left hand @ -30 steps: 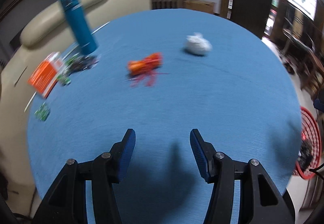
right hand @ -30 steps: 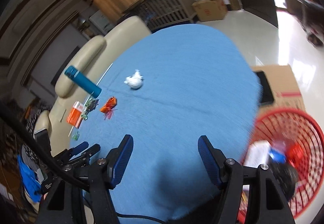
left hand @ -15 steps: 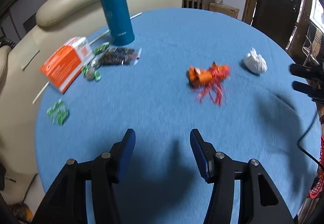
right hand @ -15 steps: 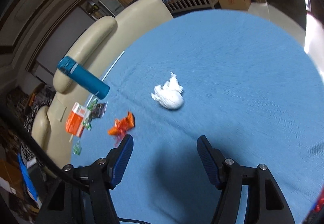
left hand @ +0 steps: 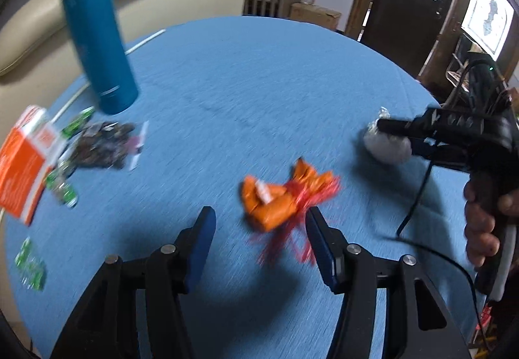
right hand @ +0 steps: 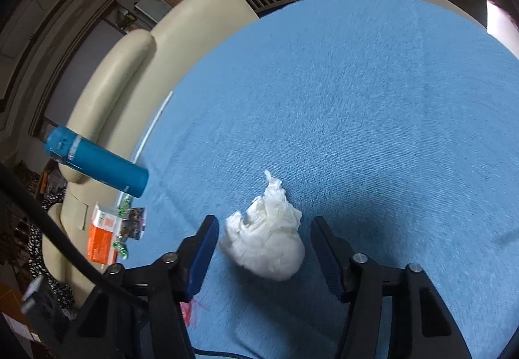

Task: Collect trash
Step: 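Grasp the white tissue ball with the right tool, then grasp the orange-red wrapped bundle with the left tool while the right tool holds the tissue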

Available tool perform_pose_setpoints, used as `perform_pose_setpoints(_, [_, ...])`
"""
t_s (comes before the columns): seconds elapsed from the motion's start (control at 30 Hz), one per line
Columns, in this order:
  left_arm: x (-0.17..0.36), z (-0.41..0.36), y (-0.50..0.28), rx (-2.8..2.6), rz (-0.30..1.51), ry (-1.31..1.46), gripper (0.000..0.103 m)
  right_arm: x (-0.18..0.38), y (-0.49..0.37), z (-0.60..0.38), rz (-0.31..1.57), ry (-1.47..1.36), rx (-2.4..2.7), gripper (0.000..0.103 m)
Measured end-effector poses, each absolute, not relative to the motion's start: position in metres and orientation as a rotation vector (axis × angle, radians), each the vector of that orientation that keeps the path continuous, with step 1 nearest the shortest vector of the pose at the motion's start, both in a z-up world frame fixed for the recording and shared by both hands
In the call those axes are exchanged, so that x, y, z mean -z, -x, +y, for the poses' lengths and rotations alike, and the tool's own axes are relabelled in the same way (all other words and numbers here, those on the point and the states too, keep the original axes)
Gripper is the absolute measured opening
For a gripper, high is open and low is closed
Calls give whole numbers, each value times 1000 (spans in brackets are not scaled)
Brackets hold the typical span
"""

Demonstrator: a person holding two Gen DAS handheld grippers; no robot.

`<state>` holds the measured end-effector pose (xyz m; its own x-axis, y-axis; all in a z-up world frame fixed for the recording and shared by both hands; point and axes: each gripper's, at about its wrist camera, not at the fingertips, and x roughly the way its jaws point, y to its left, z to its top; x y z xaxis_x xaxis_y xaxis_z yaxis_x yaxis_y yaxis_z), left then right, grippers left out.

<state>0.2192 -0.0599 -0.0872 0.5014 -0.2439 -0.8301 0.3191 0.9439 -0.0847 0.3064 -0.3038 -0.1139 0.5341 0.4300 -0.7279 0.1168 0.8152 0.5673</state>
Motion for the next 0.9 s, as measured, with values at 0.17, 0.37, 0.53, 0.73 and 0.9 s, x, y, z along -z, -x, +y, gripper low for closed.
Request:
perform_pose_setpoints(0.17, [97,-79,-229,411,982,-115,62,116,-309,-289,1007,-513,-221,44])
perform_pose_setpoints(0.37, [108,-80,-238,429,1012,-97,54,113,-300,-288,979,-471,-232,38])
perform_pose_setpoints(0.53, [106,-76,-239,387,1039,-55,45,102,-278,-293,950,-484,-247,38])
perform_pose_setpoints(0.73, [83,-85,-203,324,992,-92,45,78,-231,-301,902,-496,-271,37])
perform_pose_setpoints(0.9, [47,-94,-162,291,912,-110,45,56,-185,-311,859,-508,-287,38])
